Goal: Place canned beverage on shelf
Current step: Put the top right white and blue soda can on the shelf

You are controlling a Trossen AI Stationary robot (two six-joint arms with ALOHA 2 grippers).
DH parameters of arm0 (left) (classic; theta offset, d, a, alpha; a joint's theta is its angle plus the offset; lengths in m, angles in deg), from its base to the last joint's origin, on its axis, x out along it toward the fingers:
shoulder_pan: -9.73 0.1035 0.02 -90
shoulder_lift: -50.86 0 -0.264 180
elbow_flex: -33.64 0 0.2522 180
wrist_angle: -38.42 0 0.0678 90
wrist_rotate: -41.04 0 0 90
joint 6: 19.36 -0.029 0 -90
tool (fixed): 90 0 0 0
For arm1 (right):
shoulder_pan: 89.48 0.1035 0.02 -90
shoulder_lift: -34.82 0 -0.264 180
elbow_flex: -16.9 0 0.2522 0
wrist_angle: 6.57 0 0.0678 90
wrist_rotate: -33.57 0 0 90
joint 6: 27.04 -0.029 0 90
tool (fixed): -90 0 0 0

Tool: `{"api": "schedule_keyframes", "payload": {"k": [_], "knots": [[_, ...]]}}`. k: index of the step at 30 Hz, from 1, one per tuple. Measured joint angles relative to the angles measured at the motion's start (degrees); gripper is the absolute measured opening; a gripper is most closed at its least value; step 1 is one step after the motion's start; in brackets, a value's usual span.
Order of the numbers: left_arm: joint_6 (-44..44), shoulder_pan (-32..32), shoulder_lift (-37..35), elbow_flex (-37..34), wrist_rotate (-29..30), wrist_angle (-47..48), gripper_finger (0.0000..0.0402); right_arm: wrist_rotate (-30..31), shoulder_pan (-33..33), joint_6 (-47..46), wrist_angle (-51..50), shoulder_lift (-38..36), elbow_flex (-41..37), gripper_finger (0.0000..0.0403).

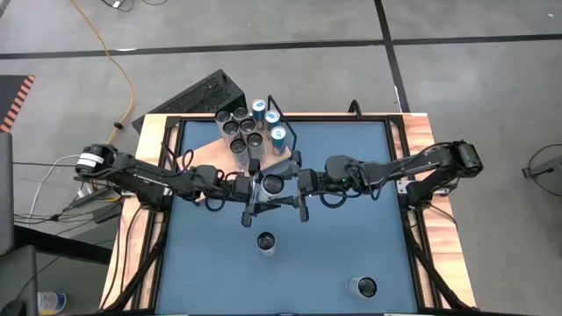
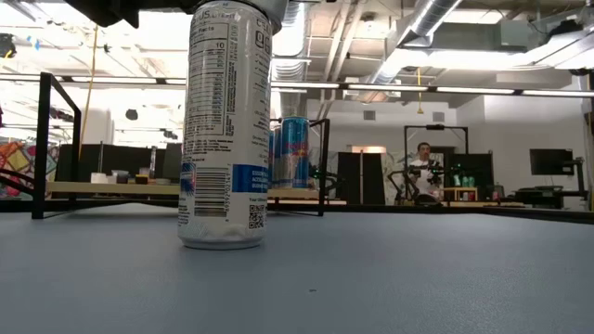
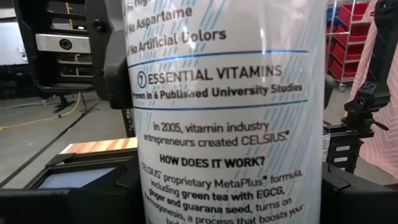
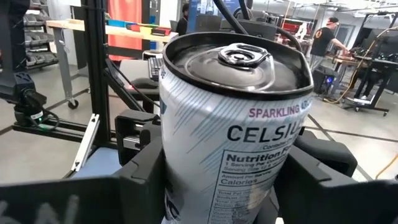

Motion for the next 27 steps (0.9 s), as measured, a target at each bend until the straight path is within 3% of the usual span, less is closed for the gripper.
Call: {"api": "schedule_keyframes", "payload": {"k": [7, 14, 19, 27], "knots": [[2.7, 0.1, 0.0, 0.1, -0.9, 1.7, 0.0253, -0.1, 0.0, 0.0, -0.5, 0.1, 0.0, 0.0208], [5.6, 0.1, -0.1, 0.1, -2.4, 4.8, 0.0316, -1.2, 0.1, 0.2, -1.7, 0.1, -0.1, 0.0210], [7.7, 0.1, -2.5, 0.1, -1.2, 14.5, 0.0345, -1.1, 0.4, 0.3, -2.7, 0.0, -0.1, 0.0210], [10.9, 0.0, -14.2, 0.1, 6.8, 34.0, 0.0347, -0.3, -0.1, 0.6, -7.6, -1.4, -0.1, 0.0210]]}}
